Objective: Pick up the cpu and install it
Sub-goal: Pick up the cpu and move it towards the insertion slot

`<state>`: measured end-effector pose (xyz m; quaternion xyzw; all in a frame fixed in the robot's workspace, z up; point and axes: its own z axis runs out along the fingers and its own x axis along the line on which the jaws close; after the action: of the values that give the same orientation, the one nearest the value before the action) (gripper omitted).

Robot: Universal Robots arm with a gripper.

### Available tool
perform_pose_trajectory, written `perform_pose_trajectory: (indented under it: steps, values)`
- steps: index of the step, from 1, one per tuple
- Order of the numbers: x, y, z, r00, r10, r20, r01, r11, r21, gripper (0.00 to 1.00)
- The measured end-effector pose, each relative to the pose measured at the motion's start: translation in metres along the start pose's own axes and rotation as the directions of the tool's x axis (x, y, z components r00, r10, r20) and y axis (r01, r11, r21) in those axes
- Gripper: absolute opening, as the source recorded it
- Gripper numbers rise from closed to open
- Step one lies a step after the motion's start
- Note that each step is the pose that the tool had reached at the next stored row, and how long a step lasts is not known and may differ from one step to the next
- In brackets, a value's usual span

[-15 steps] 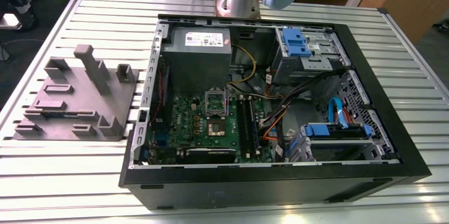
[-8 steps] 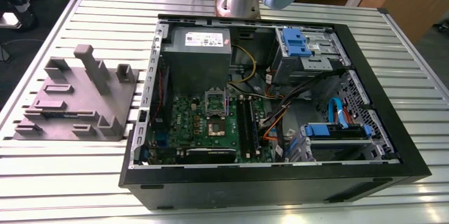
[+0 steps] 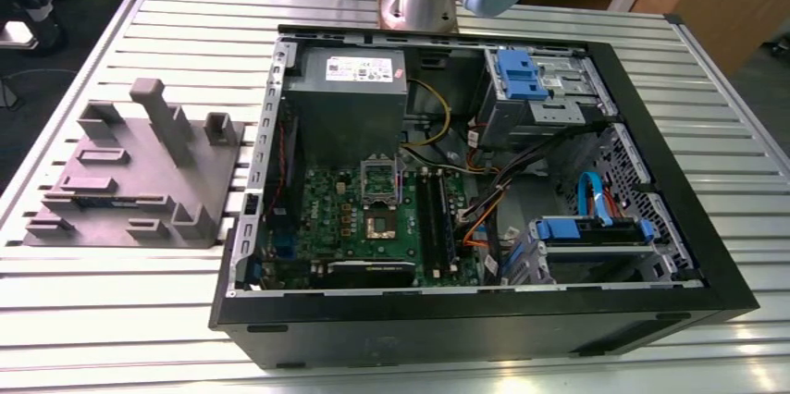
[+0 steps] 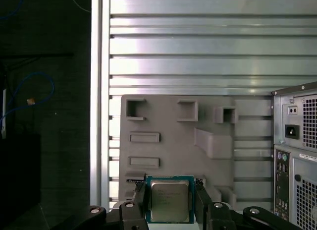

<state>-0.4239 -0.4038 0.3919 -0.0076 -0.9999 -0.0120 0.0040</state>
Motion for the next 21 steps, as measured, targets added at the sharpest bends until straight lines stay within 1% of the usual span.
perform_pose_trajectory:
  steps: [7,13,21]
  values:
    - [-0.0074,0.0001,0.0,1.0,0.0,0.0002,0.0,1.0,0.0,0.47]
    - [-0.0087,-0.0012,0.0,1.0,0.0,0.0002,0.0,1.0,0.0004,0.47]
    - [-0.01,-0.0013,0.0,1.0,0.0,0.0002,0.0,1.0,0.0005,0.47]
